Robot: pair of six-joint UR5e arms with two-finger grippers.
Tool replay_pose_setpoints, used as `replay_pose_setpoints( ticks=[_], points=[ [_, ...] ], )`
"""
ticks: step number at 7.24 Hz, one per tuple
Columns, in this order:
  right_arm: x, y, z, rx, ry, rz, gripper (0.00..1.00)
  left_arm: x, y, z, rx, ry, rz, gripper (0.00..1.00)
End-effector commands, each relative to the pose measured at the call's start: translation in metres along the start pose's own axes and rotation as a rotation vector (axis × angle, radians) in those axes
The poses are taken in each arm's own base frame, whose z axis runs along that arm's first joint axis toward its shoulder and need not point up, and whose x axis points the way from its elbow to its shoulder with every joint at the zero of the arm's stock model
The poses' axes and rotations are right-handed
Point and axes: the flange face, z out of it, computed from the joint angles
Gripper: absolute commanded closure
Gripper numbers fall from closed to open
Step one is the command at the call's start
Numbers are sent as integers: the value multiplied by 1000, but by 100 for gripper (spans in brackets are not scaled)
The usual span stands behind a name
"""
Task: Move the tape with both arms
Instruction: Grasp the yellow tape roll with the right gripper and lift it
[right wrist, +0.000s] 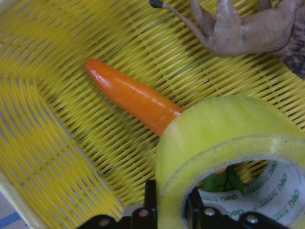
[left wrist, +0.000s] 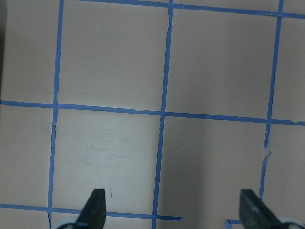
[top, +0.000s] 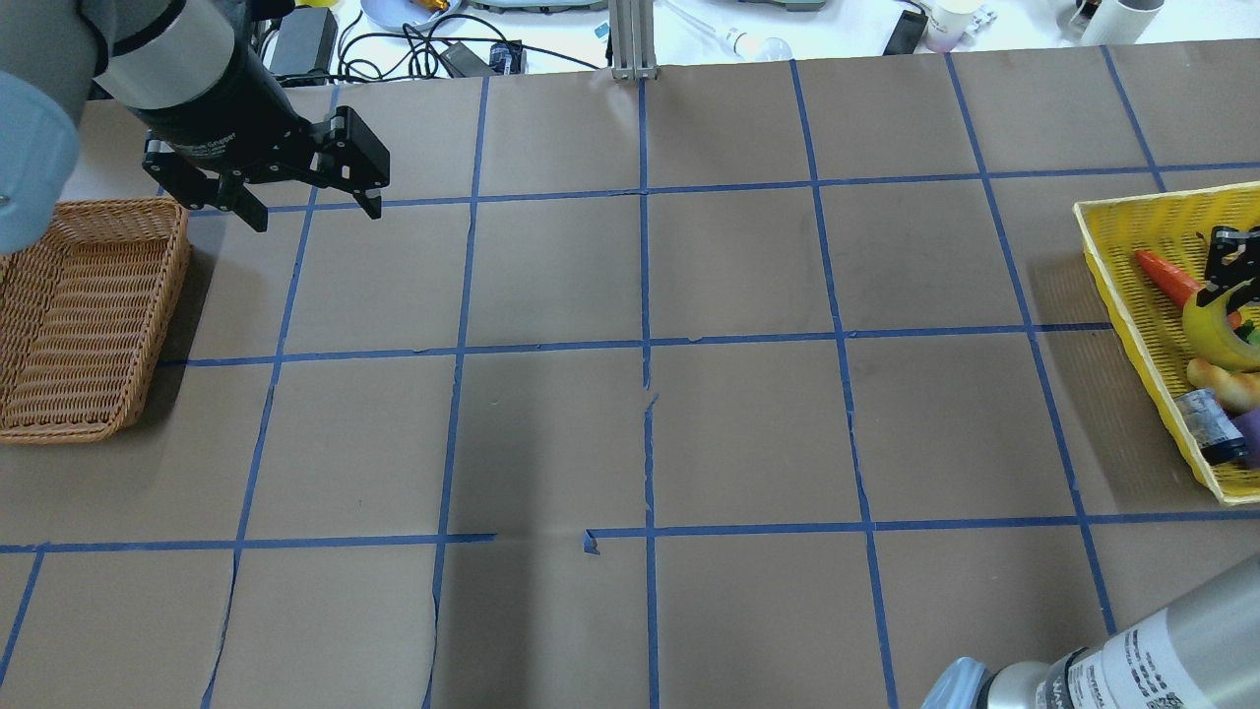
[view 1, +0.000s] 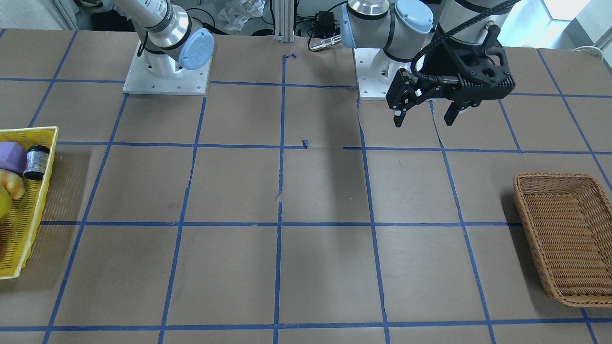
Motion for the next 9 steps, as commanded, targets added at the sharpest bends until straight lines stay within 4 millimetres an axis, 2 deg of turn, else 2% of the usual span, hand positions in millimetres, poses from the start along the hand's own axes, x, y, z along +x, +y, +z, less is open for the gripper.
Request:
replay_pose_setpoints(
  ticks=[1, 3, 4, 5, 6, 7, 8, 9],
  points=[
    [-25, 16, -43, 27, 40, -14, 100, 0, 1, 1, -1, -2, 2, 0],
    [-83, 39, -89, 82, 124, -24, 100, 0, 1, 0, 0, 1, 2, 0],
    [-125, 54, -97, 60, 126, -2, 100, 0, 1, 0, -1, 1, 0, 0],
    [-184, 75, -113, 67, 116, 46, 100, 0, 1, 0, 0, 4, 0, 0],
    [-262, 106, -106, 67, 112, 101, 100, 0, 1, 0, 0, 3, 0, 0],
    [-340, 143, -90, 40, 40, 194, 100, 0, 1, 1, -3, 3, 0, 0],
    [-398, 175, -69, -20, -15, 257, 100, 0, 1, 0, 0, 3, 0, 0],
    [-441, 207, -51, -42, -5, 295, 100, 0, 1, 0, -1, 3, 0, 0]
  ],
)
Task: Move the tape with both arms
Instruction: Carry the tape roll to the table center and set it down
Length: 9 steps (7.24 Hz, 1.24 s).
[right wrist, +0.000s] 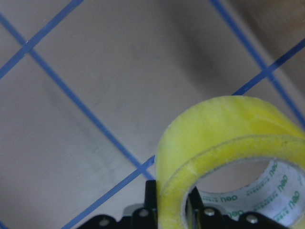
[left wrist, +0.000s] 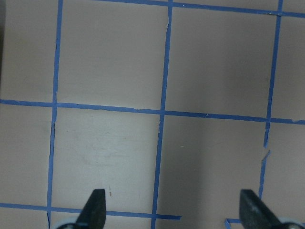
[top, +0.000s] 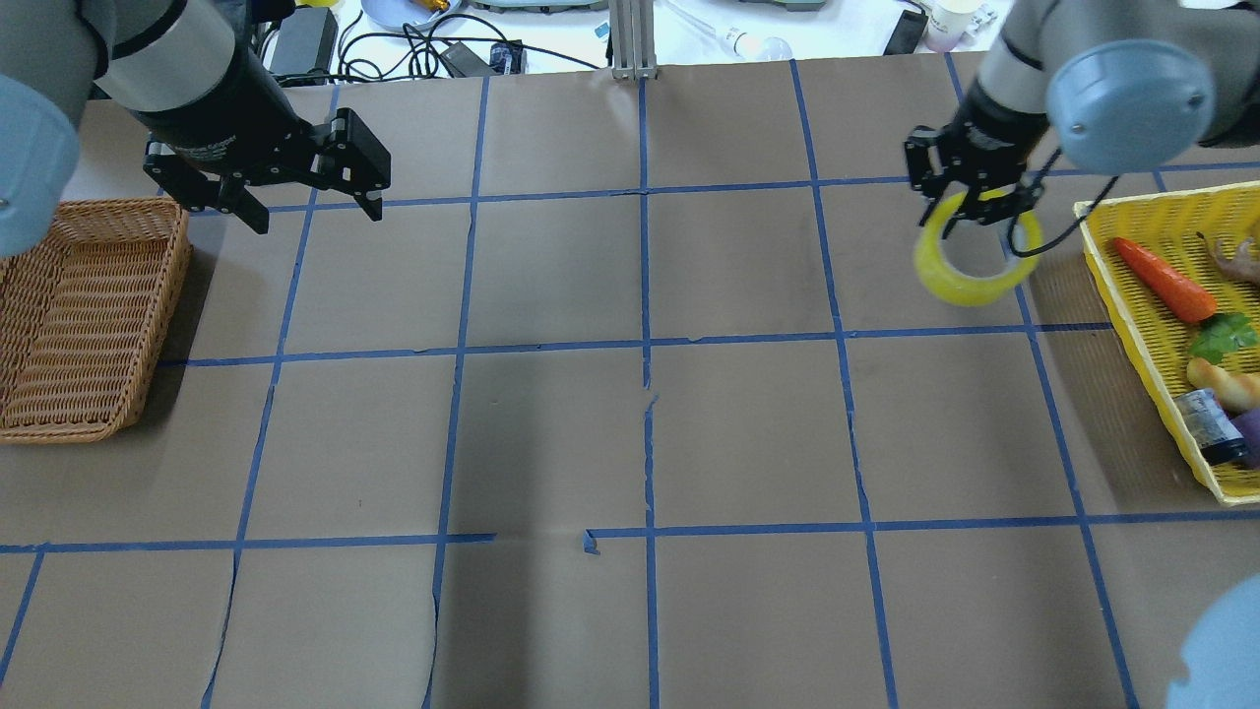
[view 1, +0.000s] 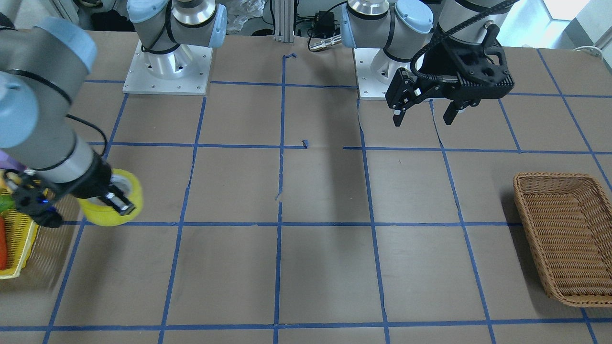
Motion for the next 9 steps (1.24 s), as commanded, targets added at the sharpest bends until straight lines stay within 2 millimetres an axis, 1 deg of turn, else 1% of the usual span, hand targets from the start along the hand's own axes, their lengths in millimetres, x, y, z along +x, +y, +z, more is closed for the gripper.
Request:
replay_pose_setpoints(
  ticks=[1, 2, 3, 4, 5, 6, 7, 8, 9],
  points=[
    [-86, 110, 42, -61, 10, 120, 100, -1, -1, 0, 0, -2, 0, 0],
    [-117, 159, 67, -78, 21, 148, 100, -1, -1, 0, 1, -2, 0, 0],
    [-132, 195, 89, -122, 8, 154, 100, -1, 0, -1, 3, -2, 0, 0],
    [-135, 217, 105, -221, -22, 148, 100, -1, 0, -1, 1, -2, 0, 0],
    [-127, 224, 125, -253, 9, 162, 100, -1, 0, -1, 1, -2, 0, 0],
    [-117, 232, 141, -268, 42, 163, 100, -1, 0, -1, 1, -2, 0, 0],
    [-117, 246, 152, -276, 41, 145, 100, -2, -1, -1, 4, -2, -3, 0],
    [-116, 253, 158, -313, 33, 145, 100, -2, -1, -1, 4, -2, -2, 0],
    [-116, 253, 157, -316, 28, 145, 100, -2, -1, -1, 4, -2, -2, 0]
  ],
)
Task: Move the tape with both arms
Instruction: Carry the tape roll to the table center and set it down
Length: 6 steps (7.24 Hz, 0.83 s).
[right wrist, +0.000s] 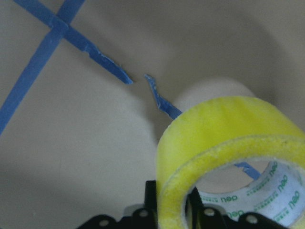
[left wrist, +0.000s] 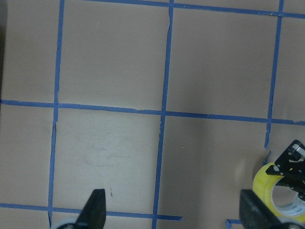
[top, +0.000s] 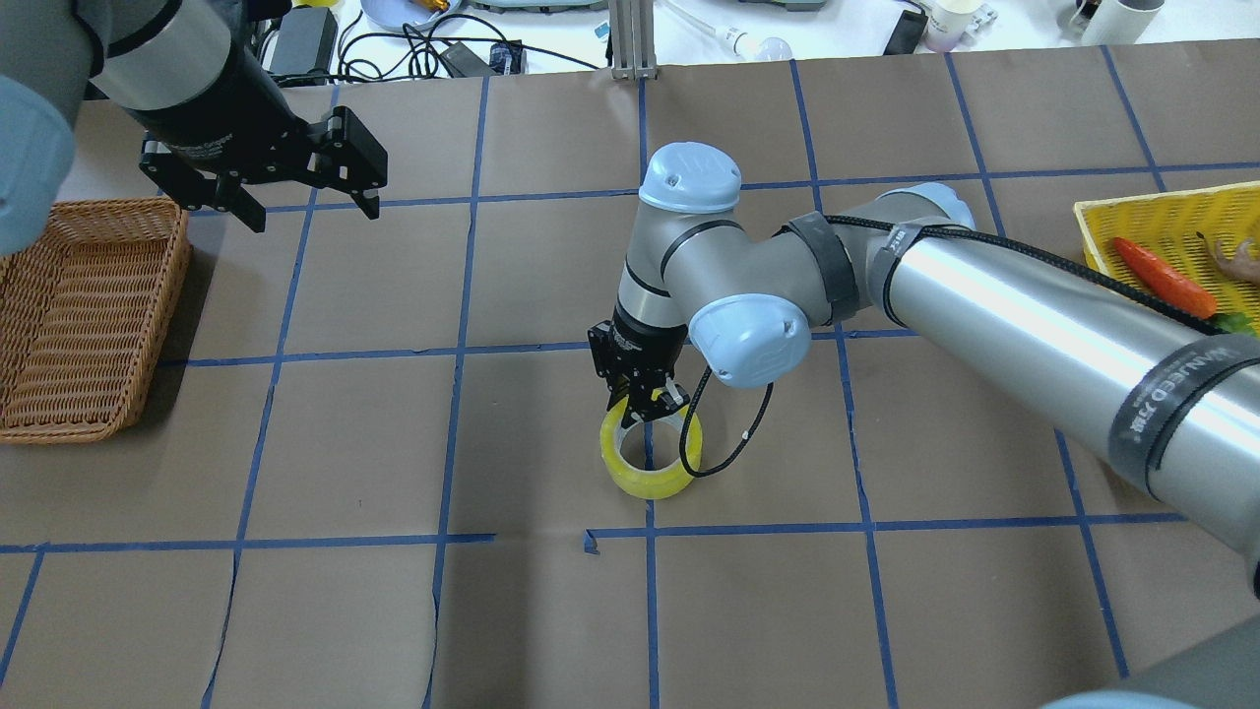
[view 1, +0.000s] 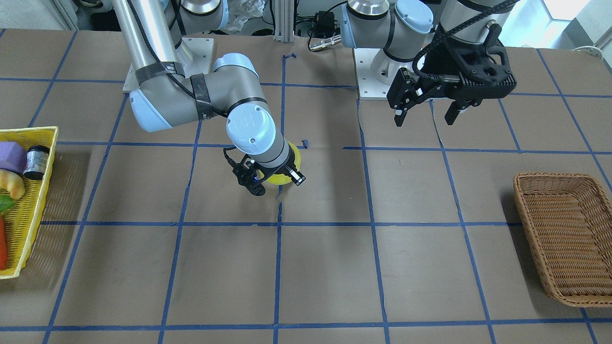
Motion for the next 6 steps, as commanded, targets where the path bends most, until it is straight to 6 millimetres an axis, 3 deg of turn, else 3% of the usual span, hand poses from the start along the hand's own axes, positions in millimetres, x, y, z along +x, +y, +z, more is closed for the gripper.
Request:
replay_pose_setpoints(
  ticks=[1, 2, 3, 4, 6],
  points=[
    [2, 0, 15, -24, 13, 2, 100, 0, 0, 1, -3, 0, 0, 0],
    [2, -4, 25, -26, 18, 2, 100, 0, 1, 0, 0, 0, 0, 0],
    [1, -3, 23, -22, 9, 2, 94, 0, 1, 0, -1, 0, 0, 0],
    [-1, -3, 18, -13, -5, -5, 43, 0, 1, 0, -1, 0, 0, 0],
    [-16, -2, -8, 42, -100, -17, 24, 1, 0, 2, -4, 1, 0, 0]
  ],
)
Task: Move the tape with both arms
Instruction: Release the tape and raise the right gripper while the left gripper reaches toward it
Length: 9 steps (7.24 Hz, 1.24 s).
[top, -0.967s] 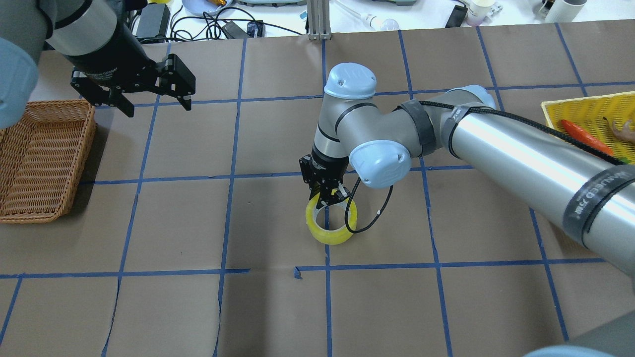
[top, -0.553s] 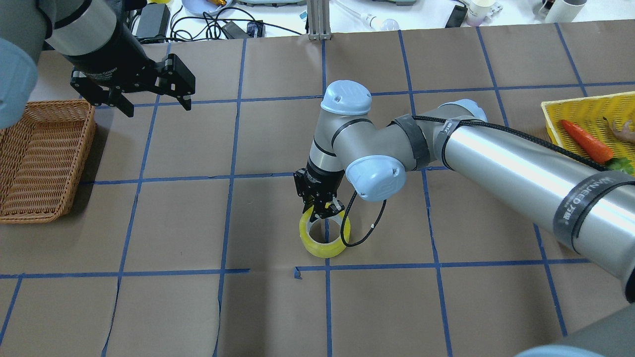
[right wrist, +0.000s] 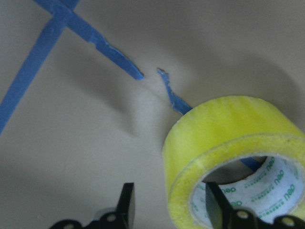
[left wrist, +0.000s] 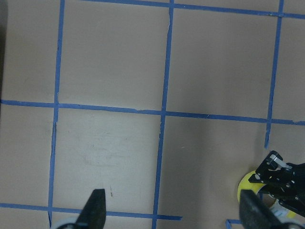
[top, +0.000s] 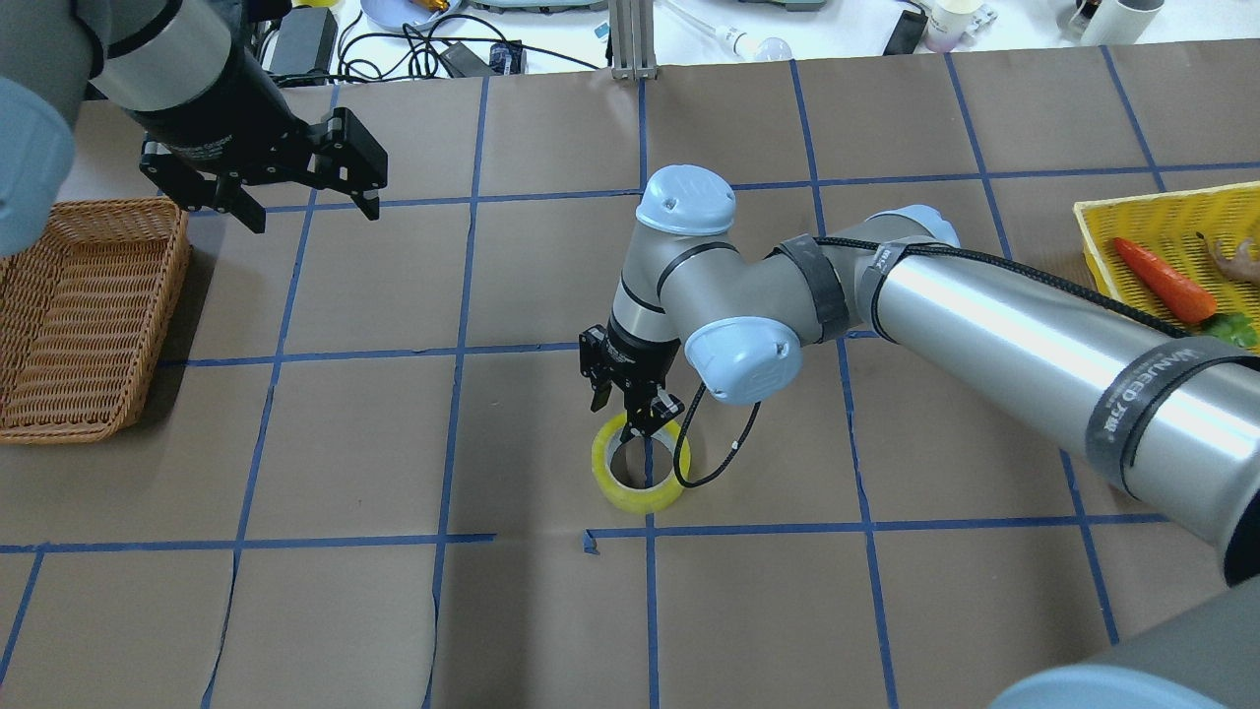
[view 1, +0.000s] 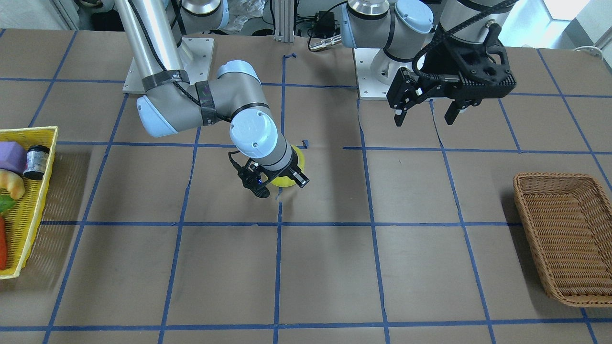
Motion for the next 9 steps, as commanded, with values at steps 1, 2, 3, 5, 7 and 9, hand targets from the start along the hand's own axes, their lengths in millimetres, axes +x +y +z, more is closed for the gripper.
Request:
replay_pose_setpoints(
  ticks=[1, 2, 3, 5, 7, 9],
  points=[
    [-19, -1, -50, 93, -75, -26, 18, 1, 0, 1, -2, 3, 0, 0],
    [-19, -17, -86, 166, -36, -65, 10, 1, 0, 2, -6, 1, 0, 0],
    [-11, -40, -135, 240, -30, -180, 0, 3, 5, 13, -30, 4, -6, 0],
    [37, -103, -217, 246, -5, -359, 0, 16, 11, 31, -61, 6, -55, 0],
    [109, -164, -277, 387, 233, -510, 0, 84, 49, 68, -139, -11, 10, 0],
    [127, -146, -294, 383, 267, -539, 0, 134, 68, 143, -52, 28, 75, 0]
  ],
)
